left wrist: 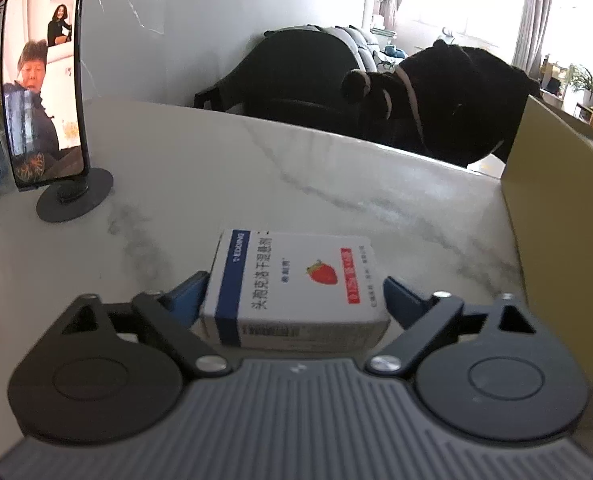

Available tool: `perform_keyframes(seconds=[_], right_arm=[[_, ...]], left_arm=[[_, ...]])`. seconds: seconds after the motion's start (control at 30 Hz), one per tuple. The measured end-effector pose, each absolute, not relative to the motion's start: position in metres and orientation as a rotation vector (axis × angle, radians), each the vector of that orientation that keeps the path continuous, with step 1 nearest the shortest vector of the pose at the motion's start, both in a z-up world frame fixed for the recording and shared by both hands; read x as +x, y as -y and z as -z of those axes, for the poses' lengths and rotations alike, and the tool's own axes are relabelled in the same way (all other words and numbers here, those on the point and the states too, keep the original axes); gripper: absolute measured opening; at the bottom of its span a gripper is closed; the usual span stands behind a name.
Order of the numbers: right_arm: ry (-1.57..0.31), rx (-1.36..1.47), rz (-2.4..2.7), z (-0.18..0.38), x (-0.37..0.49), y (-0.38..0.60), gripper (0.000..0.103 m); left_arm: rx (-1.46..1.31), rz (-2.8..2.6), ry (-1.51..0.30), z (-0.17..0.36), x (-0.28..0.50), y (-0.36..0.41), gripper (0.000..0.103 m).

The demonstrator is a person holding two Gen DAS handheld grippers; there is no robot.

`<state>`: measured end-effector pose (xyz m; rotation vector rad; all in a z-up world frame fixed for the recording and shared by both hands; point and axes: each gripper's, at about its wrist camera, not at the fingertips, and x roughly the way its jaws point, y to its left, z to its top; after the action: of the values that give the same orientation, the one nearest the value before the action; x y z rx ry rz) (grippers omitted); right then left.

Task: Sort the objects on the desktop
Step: 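Grasp the other white strawberry-print box on the table with the left gripper, then lift the strawberry-print box with the left gripper while the right gripper approaches it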

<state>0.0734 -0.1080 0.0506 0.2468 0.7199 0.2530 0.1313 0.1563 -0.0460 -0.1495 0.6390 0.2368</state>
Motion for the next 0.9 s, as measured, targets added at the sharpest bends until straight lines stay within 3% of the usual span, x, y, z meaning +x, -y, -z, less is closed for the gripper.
perform_keyframes(seconds=[0.67, 0.9], right_arm=[[-0.696, 0.11, -0.383, -0.05, 0.05, 0.075, 0.084], [-0.739, 0.083, -0.492, -0.048, 0.04, 0.055, 0.079]], left_arm=[[-0.133, 0.06, -0.589, 0.043, 0.068, -0.175, 0.087], [-0.071, 0.186, -0.514, 0.025, 0.029, -0.171, 0.087]])
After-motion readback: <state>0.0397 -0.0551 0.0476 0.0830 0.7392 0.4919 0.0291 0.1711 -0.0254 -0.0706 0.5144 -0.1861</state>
